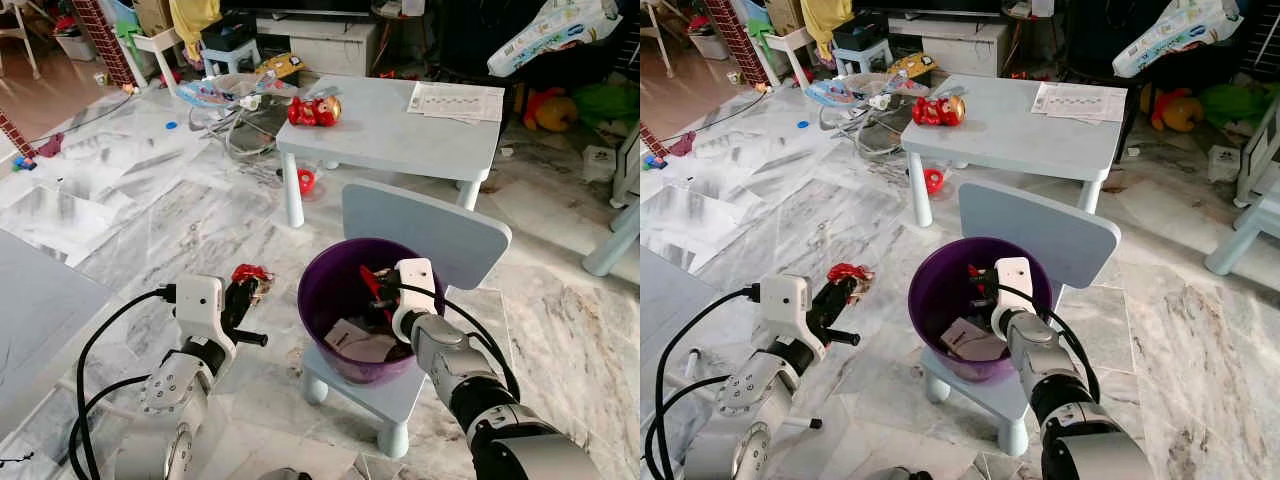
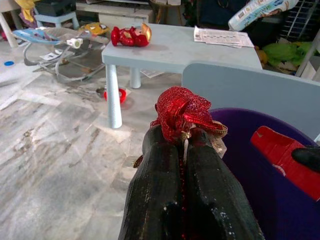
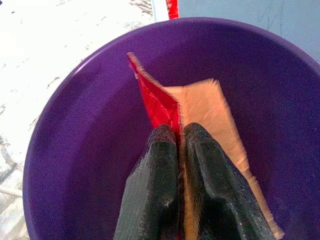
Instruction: Picking trash to rubbish bin
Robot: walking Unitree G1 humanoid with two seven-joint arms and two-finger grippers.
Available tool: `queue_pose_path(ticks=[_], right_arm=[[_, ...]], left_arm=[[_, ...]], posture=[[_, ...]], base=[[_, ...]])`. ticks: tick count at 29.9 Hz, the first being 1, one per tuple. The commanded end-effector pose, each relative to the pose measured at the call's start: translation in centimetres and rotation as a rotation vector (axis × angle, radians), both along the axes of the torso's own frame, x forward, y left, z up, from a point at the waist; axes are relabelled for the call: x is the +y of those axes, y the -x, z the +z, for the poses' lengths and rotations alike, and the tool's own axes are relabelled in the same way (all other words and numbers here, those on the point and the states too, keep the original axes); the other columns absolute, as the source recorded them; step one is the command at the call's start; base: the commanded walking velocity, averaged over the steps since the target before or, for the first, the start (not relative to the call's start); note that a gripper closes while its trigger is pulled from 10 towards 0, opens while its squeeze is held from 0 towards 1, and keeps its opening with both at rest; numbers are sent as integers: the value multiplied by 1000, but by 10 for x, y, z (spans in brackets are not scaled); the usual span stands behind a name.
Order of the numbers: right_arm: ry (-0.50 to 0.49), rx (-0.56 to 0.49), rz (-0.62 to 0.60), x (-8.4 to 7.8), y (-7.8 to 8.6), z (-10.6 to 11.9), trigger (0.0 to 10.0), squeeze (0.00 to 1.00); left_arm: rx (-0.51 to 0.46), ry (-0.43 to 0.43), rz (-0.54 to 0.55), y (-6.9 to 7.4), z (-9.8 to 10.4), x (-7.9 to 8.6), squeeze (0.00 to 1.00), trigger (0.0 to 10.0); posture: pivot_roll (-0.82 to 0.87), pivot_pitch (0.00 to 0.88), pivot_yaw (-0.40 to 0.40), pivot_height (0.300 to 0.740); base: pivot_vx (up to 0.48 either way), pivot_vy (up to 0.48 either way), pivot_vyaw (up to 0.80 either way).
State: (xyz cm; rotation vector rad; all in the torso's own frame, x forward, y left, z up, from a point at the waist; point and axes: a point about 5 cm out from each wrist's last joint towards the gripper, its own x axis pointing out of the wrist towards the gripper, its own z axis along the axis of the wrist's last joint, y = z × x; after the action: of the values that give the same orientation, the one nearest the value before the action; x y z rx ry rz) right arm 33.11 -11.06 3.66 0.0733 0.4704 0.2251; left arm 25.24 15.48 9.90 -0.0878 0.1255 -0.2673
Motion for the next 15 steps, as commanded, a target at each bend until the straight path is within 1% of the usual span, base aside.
queue_pose_path(ticks=[1,2,3,5,6,10,11,13,14,15], right_arm=[[6,0,-11,0,-2,1,10000,1000],[11,-2,-13,0,-2,1,10000,1000],[52,-9,-19,-2,-2,1,10000,1000],[85,-31,-9,-3,-3,2,10000,1000],[69,-43,-5,-1,-4,3,10000,1000],[82,-60,-2,-1,-5,6,10000,1000],[88,-66,-13,-2,-6,7,10000,1000],[109,-46,-47,-7,-7,7,10000,1000],[109,-46,-47,-7,-7,7,10000,1000],[97,-49,-42,-8,-8,9,10000,1000]], left_arm=[[-5,-10,-14,2,4,2,0,0],[-4,-11,-15,2,4,2,0,0],[-2,-10,-16,1,4,2,0,0],[-1,-9,-15,0,4,2,0,0],[-1,-8,-15,0,4,1,0,0],[-2,-3,-14,-2,5,-1,0,0],[-2,-1,-15,-2,5,-2,0,0],[-7,-5,-30,-6,4,-6,0,0],[-7,-5,-30,-6,4,-6,0,0],[-12,-11,-40,-9,4,-9,0,0]], posture=[[73,91,98,740],[73,91,98,740],[73,91,98,740],[77,90,100,740],[77,90,100,740],[75,90,100,740],[69,89,99,740],[59,87,96,740],[59,87,96,740],[45,89,96,740]], base=[[0,0,0],[0,0,0],[0,0,0],[0,0,0],[0,0,0],[0,0,0],[0,0,0],[0,0,0],[0,0,0],[0,0,0]])
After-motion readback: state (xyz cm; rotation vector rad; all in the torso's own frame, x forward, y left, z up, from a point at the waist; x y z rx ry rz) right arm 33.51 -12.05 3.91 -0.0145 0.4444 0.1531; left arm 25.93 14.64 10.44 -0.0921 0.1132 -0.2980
